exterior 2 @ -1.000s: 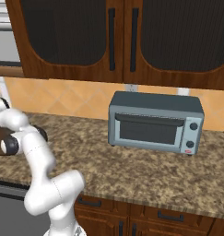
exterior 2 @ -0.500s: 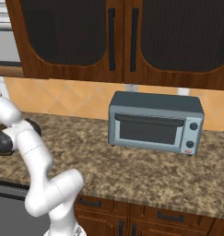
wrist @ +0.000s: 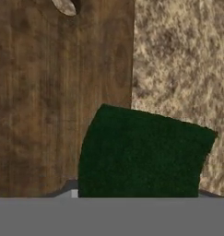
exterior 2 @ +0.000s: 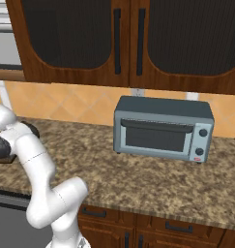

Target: Pick up the sponge from the counter and clean the cutting board by briefly scrubbing or pressing down on the cutting board. Once finished, release the sponge.

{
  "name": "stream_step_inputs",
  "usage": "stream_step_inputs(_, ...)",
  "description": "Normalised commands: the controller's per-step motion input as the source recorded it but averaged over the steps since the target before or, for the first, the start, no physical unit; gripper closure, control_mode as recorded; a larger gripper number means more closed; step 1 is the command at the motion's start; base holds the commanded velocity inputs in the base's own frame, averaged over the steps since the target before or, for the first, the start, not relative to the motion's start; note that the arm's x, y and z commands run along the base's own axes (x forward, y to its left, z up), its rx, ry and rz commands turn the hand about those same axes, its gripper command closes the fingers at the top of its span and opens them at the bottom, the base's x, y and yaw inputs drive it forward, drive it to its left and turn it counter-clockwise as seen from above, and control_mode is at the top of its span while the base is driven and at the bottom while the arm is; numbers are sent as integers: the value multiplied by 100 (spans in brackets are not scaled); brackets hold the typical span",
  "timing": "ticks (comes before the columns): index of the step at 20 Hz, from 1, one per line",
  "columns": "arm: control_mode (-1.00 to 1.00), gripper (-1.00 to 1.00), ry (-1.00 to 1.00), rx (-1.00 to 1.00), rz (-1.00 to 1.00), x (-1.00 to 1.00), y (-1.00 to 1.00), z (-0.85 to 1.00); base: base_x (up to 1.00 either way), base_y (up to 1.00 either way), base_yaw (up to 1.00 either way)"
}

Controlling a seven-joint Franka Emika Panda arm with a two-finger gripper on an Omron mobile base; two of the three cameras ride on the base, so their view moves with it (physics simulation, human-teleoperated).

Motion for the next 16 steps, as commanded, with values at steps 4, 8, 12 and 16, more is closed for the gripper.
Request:
stream_step_inputs(4, -100, 100, -29, 7, -2, -70, -32, 25, 0, 0, 0)
stream_step_inputs(8, -100, 100, -41, -7, -26, 14, 100, 75, 0, 0, 0)
stream_step_inputs(12, -100, 100, 1, -2, 0, -89, -76, -91, 0, 0, 0)
stream_step_inputs(16, -100, 100, -1, 2, 0, -61, -100, -66, 0, 0, 0)
